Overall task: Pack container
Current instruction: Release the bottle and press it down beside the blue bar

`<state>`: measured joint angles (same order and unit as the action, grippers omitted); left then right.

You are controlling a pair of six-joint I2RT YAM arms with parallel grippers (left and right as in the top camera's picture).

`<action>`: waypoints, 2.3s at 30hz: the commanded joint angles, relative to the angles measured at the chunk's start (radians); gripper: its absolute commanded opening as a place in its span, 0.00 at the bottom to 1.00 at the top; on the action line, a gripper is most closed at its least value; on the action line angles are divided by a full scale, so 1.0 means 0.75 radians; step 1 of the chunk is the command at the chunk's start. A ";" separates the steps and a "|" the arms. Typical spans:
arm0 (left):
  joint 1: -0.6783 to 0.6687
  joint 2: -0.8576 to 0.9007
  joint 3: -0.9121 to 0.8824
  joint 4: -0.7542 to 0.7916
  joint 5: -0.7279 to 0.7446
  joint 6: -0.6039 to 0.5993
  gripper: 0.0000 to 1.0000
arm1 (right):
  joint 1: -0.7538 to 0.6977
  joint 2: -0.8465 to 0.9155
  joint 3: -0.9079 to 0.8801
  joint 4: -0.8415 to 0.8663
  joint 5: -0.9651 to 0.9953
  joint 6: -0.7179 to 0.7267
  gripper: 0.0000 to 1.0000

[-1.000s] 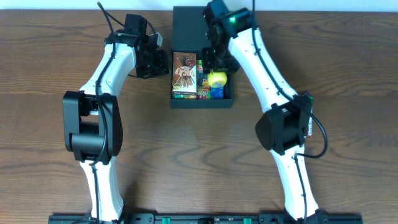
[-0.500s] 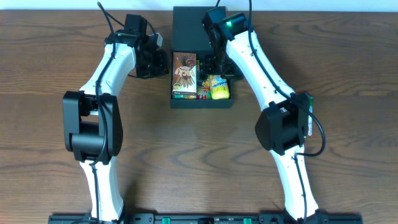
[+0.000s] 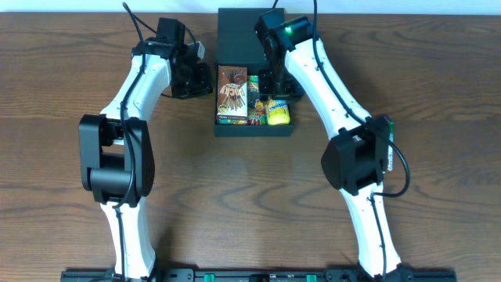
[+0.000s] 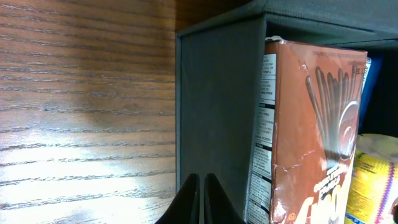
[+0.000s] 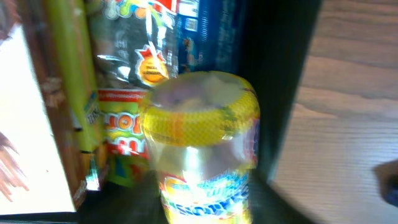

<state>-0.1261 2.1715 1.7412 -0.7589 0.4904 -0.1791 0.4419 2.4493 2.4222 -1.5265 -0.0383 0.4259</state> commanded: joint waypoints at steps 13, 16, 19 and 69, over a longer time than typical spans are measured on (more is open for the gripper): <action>0.005 0.019 -0.007 -0.006 0.001 0.025 0.06 | -0.016 -0.054 0.004 -0.034 0.158 -0.031 0.02; 0.005 0.019 -0.007 -0.006 0.001 0.024 0.06 | -0.016 -0.054 -0.009 -0.034 0.162 -0.042 0.02; 0.005 0.019 -0.007 -0.006 0.001 0.025 0.06 | -0.017 -0.054 -0.057 -0.016 0.171 -0.055 0.02; 0.004 0.019 -0.007 -0.015 0.000 0.024 0.06 | 0.006 -0.114 -0.153 0.020 -0.388 -0.512 0.01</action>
<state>-0.1261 2.1715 1.7412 -0.7628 0.4904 -0.1791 0.4404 2.3970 2.3207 -1.5040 -0.3111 0.0738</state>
